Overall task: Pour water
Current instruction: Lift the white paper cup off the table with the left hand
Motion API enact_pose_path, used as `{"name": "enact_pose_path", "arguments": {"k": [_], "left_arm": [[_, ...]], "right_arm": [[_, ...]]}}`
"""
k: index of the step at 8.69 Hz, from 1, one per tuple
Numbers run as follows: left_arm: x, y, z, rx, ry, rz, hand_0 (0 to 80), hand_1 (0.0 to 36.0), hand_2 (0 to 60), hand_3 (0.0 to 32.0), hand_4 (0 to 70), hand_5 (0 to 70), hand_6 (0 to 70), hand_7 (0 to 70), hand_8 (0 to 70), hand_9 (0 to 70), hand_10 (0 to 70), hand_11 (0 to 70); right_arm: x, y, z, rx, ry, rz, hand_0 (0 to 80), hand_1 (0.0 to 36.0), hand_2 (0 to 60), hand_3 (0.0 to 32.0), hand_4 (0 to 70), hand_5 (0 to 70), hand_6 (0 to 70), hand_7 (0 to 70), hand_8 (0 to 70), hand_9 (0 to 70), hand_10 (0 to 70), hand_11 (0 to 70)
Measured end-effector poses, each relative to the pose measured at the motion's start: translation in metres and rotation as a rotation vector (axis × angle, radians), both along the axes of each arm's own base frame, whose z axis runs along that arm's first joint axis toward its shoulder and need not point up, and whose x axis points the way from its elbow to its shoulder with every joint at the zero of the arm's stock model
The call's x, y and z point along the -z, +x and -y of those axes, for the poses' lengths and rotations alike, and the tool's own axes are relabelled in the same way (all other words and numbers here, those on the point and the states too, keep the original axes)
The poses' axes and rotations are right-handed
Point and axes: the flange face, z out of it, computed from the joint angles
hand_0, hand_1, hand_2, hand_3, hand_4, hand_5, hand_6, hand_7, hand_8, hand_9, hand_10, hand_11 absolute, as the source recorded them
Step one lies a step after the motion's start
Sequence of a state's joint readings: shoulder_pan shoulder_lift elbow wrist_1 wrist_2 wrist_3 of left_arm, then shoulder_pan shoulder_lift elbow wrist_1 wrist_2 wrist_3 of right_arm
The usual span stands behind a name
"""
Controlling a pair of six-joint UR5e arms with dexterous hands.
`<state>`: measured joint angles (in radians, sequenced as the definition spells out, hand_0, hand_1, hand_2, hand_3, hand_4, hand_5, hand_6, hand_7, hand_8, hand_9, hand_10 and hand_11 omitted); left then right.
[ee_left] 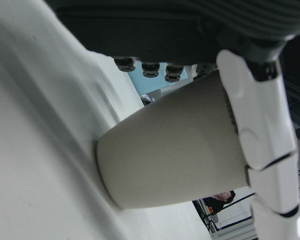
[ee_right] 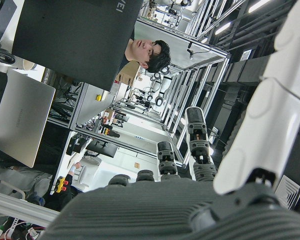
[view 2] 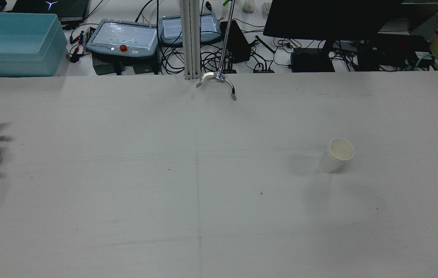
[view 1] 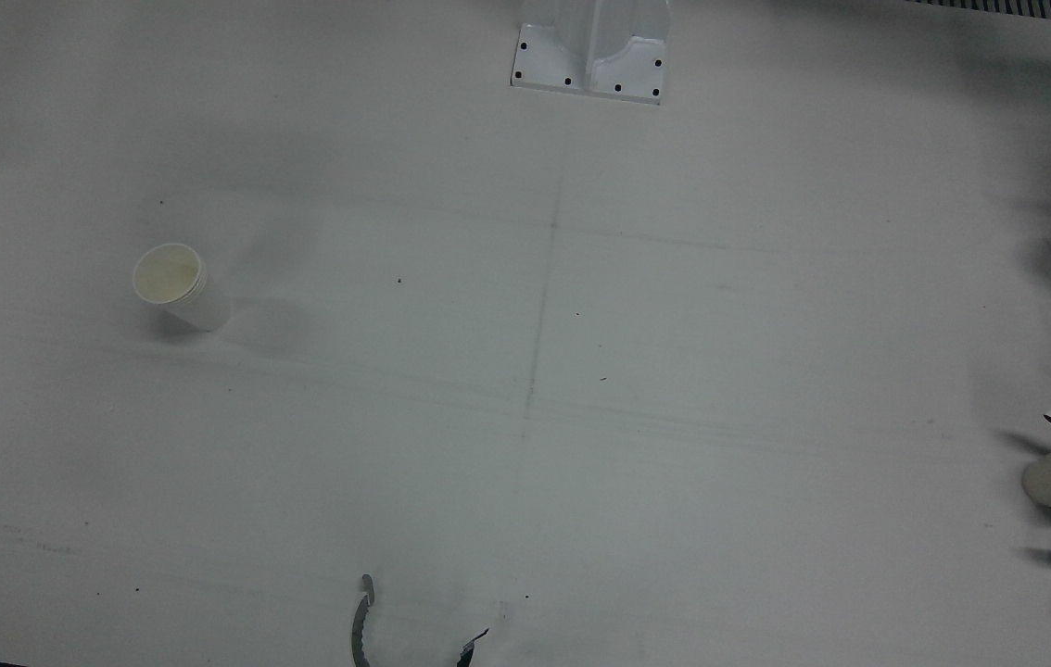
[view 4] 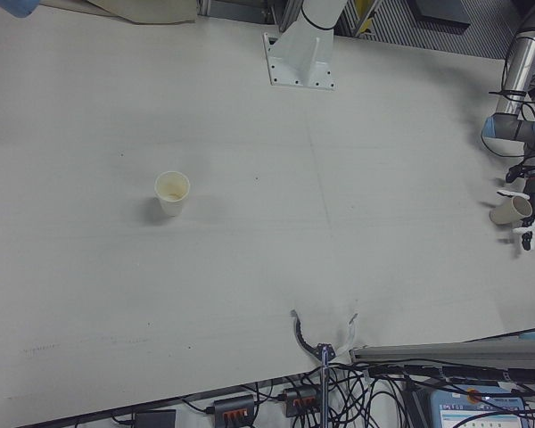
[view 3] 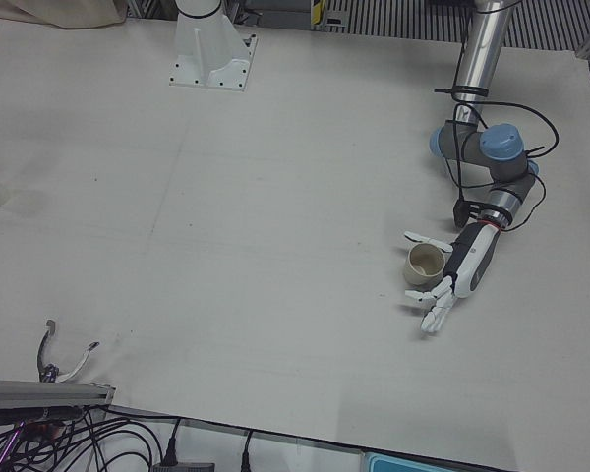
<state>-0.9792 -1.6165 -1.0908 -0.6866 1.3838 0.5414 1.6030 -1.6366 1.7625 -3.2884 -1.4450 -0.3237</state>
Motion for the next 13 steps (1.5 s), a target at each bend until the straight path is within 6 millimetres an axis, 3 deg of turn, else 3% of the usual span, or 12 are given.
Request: {"name": "enact_pose_path", "arguments": {"k": [1, 2, 3, 4, 5, 8, 11, 13], "left_arm": [[0.0, 0.0, 0.0, 0.0, -0.004, 0.0, 54.3, 14.7, 9.7, 0.0, 47.1, 70.0, 5.2, 11.0, 1.6, 3.3, 2.5, 4.9], [-0.001, -0.001, -0.001, 0.001, -0.009, 0.0, 56.6, 16.8, 13.0, 0.0, 56.6, 70.0, 6.1, 12.4, 2.1, 4.0, 3.7, 6.6], [-0.001, -0.001, -0.001, 0.001, -0.013, 0.002, 57.3, 22.1, 35.8, 0.0, 67.9, 70.0, 7.9, 14.6, 3.7, 6.1, 5.1, 8.7], [0.0, -0.002, -0.001, 0.003, -0.015, 0.001, 57.2, 34.8, 60.0, 0.0, 70.0, 70.0, 10.3, 17.2, 6.7, 9.6, 6.9, 11.8], [0.0, -0.003, 0.0, 0.008, -0.02, -0.006, 52.3, 36.0, 60.0, 0.0, 70.0, 70.0, 11.2, 18.7, 7.4, 10.7, 7.3, 12.5], [0.006, -0.01, 0.001, 0.044, -0.08, -0.088, 49.9, 36.0, 60.0, 0.0, 70.0, 70.0, 11.0, 18.1, 6.5, 9.5, 7.2, 12.0], [0.035, -0.01, 0.005, 0.04, -0.125, -0.17, 49.1, 36.0, 60.0, 0.0, 70.0, 70.0, 9.8, 16.3, 4.9, 7.0, 6.1, 10.4], [0.064, -0.007, 0.009, 0.033, -0.126, -0.191, 49.8, 36.0, 60.0, 0.0, 70.0, 70.0, 10.2, 17.1, 5.1, 7.5, 6.3, 10.8]], "right_arm": [[0.0, 0.001, 0.0, -0.001, 0.001, 0.0, 51.5, 11.1, 0.0, 0.0, 17.9, 15.0, 8.5, 17.8, 0.7, 2.1, 0.0, 0.0], [0.001, 0.001, 0.0, -0.003, 0.001, 0.0, 51.4, 11.1, 0.0, 0.0, 17.9, 15.0, 8.4, 17.6, 0.6, 2.1, 0.0, 0.0], [0.001, 0.002, -0.001, -0.004, 0.002, 0.0, 51.5, 11.2, 0.0, 0.0, 17.9, 15.1, 8.4, 17.6, 0.6, 2.1, 0.0, 0.0], [0.001, 0.002, -0.001, -0.005, 0.002, 0.0, 51.5, 11.1, 0.0, 0.0, 17.9, 15.1, 8.4, 17.6, 0.6, 2.1, 0.0, 0.0], [0.001, 0.003, -0.001, -0.007, 0.003, 0.0, 51.5, 11.2, 0.0, 0.0, 17.9, 15.1, 8.4, 17.7, 0.6, 2.1, 0.0, 0.0], [0.004, 0.006, -0.002, -0.012, 0.007, 0.0, 51.6, 11.2, 0.0, 0.0, 18.2, 15.3, 8.6, 17.9, 0.7, 2.1, 0.0, 0.0], [0.004, 0.01, -0.004, -0.022, 0.011, 0.0, 51.5, 11.0, 0.0, 0.0, 17.3, 15.1, 7.8, 17.5, 0.5, 2.1, 0.0, 0.0], [-0.005, 0.01, -0.007, -0.032, -0.007, -0.025, 51.2, 11.6, 0.0, 0.0, 12.8, 11.2, 3.0, 7.7, 0.0, 0.1, 0.0, 0.0]]}}
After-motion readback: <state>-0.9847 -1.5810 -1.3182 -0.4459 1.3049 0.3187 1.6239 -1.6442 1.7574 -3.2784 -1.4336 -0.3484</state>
